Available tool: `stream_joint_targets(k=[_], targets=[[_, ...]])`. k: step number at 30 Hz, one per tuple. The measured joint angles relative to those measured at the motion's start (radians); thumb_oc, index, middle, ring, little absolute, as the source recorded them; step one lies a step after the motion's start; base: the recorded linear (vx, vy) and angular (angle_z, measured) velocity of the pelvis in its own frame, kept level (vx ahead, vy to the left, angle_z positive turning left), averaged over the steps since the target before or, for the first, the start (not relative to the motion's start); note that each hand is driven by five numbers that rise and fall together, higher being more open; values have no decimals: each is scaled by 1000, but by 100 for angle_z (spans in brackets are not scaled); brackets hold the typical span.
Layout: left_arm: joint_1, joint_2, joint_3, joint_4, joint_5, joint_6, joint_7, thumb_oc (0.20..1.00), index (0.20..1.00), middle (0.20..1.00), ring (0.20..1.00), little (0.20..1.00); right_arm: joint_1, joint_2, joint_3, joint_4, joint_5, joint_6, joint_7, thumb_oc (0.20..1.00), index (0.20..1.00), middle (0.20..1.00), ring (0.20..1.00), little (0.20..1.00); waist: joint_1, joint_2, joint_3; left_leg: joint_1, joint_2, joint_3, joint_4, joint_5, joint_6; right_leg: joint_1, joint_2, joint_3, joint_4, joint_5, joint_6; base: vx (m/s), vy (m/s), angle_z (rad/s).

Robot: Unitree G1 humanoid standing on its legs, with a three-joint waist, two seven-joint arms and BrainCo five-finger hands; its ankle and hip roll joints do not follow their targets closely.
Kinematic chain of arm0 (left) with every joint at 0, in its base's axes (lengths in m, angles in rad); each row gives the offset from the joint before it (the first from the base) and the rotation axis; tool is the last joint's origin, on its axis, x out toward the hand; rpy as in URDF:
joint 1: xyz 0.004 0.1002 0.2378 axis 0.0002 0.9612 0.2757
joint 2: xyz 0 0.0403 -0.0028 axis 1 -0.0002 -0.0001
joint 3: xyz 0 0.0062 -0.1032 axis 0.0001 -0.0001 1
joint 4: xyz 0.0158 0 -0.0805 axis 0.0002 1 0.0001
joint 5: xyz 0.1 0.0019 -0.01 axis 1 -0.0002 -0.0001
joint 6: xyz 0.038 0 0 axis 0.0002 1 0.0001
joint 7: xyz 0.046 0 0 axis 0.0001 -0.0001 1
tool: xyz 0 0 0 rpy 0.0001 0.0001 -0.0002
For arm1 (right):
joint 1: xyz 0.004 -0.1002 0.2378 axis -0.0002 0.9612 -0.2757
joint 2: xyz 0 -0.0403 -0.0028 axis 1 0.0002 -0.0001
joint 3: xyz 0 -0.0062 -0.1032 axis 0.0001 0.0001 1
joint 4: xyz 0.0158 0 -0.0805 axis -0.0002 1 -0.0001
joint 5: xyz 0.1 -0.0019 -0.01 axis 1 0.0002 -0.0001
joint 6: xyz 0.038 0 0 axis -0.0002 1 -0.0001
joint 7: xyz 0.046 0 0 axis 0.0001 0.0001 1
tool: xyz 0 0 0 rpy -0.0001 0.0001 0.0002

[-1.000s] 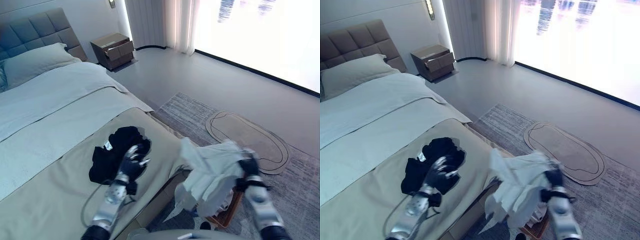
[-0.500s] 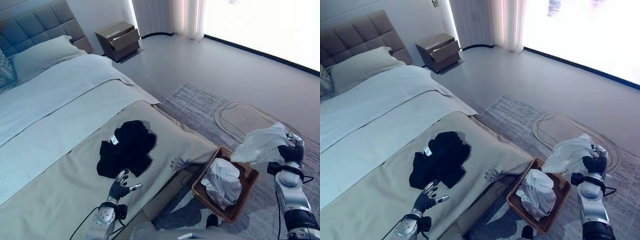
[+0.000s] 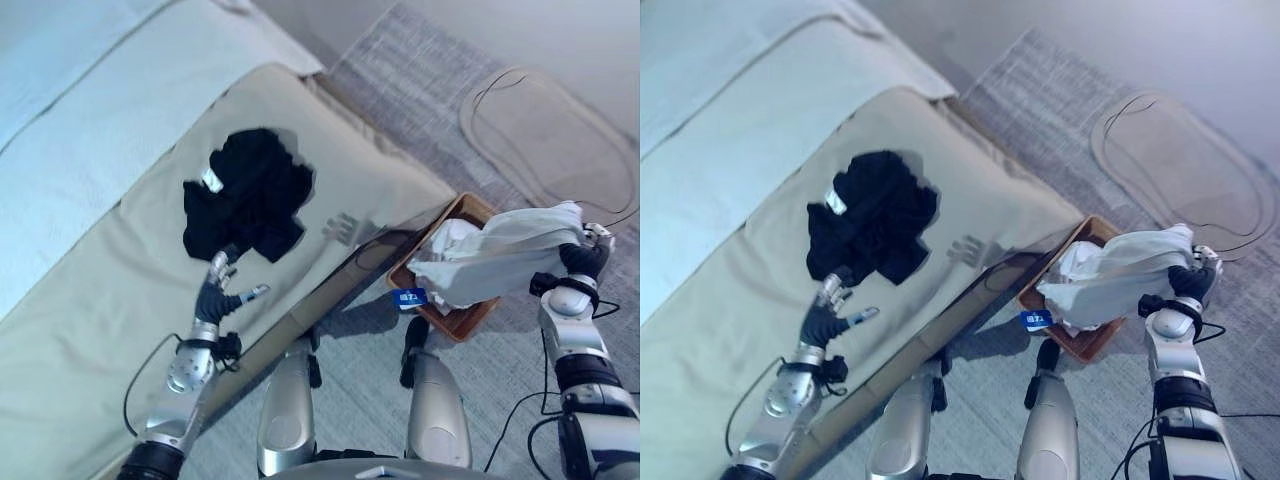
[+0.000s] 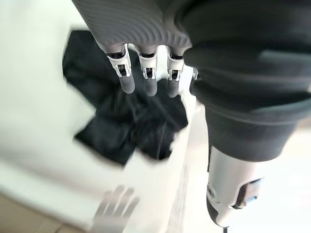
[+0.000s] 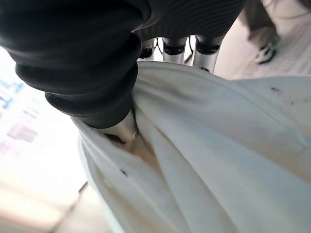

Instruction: Pick up clothes into the bucket

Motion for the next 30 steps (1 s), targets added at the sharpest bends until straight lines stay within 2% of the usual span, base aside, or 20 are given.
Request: stream_joint_targets(k=[5,9,11,12,15,17,18,20,21,22,23,24,25,27,30], targets=[[-1,4,12,-57,0,-10,49,1000,1000,1000,1000,1000,-67,-51,32,26,21,4,-15,200,200,200,200,200,8,5,25,-110,2,-5,77,-18,-6,-133,-17,22,121,-48,-18,-28,23,3],[-20,7,12,-158,0,-40,84,1000,1000,1000,1000,1000,-133,-120,71,80,36,8,-27,200,200,200,200,200,6,3,27,-264,-4,-18,206,-50,14,-287,-41,44,257,-82,-42,-50,13,15],[-39,5,12,-164,0,-44,95,1000,1000,1000,1000,1000,-162,-120,79,118,38,11,-27,200,200,200,200,200,13,6,37,-302,6,-29,253,-59,2,-325,-37,44,304,-92,-50,-32,-3,8],[-39,5,12,-167,0,-45,104,1000,1000,1000,1000,1000,-163,-119,94,118,38,13,-28,200,200,200,200,200,10,8,36,-323,10,-33,283,-79,0,-339,-37,46,326,-102,-52,-38,3,2],[-42,5,11,-204,0,-55,128,1000,1000,1000,1000,1000,-226,-157,146,181,39,15,-27,200,200,200,200,200,7,9,36,-427,11,-51,407,-181,12,-425,-41,63,370,-105,-53,-19,-2,-10],[-44,7,11,-211,-1,-56,139,1000,1000,1000,1000,1000,-243,-162,172,181,39,16,-28,200,200,200,200,200,8,10,36,-476,14,-64,435,-202,7,-472,-42,69,396,-110,-38,-32,3,-21],[-49,10,11,-215,-1,-56,142,1000,1000,1000,1000,1000,-241,-163,174,182,39,16,-28,200,200,200,200,200,10,9,37,-488,8,-70,444,-208,3,-488,-46,74,414,-115,-43,-25,9,5],[-59,8,10,-219,-3,-65,155,1000,1000,1000,1000,1000,-251,-167,184,183,39,17,-29,200,200,200,200,200,8,8,36,-544,-11,-83,507,-223,-20,-532,-51,87,417,-120,-34,-6,4,6],[-54,7,6,-217,-11,-65,159,1000,1000,1000,1000,1000,-262,-167,193,187,39,16,-28,200,200,200,200,200,12,8,37,-579,-16,-87,605,-233,-4,-546,-58,87,410,-116,-22,-17,5,-49],[-32,-13,-3,-222,-30,-63,163,1000,1000,1000,1000,1000,-292,-164,209,193,39,16,-27,200,200,200,200,200,46,31,30,-549,1,-93,660,-310,59,-579,-44,90,481,-125,8,-25,12,-54],[-25,-17,-5,-233,-35,-68,167,1000,1000,1000,1000,1000,-282,-159,215,190,39,15,-29,200,200,200,200,200,40,33,31,-554,7,-93,654,-294,10,-596,-51,103,603,-154,-17,0,0,0],[-36,-12,-16,-234,-35,-71,170,1000,1000,1000,1000,1000,-245,-157,222,191,39,17,-28,200,200,200,200,200,21,20,33,-564,-15,-80,640,-296,8,-528,-79,131,666,-223,-33,-18,13,56],[-40,-11,-23,-232,-38,-71,173,1000,1000,1000,1000,1000,-252,-151,234,194,37,18,-21,200,200,200,200,200,15,13,40,-580,-20,-72,629,-289,11,-512,-77,129,621,-283,-38,-10,6,63],[-31,-14,-28,-231,-40,-65,173,1000,1000,1000,1000,1000,-256,-120,272,196,34,18,0,200,200,200,200,200,19,11,40,-592,-14,-72,615,-268,40,-522,-69,124,612,-261,-43,-5,3,8],[-34,-19,-34,-233,-40,-66,173,1000,1000,1000,1000,1000,-262,-92,312,245,15,19,30,200,200,200,200,200,35,10,40,-584,-11,-71,607,-247,39,-521,-67,125,610,-259,-45,-13,13,-12]])
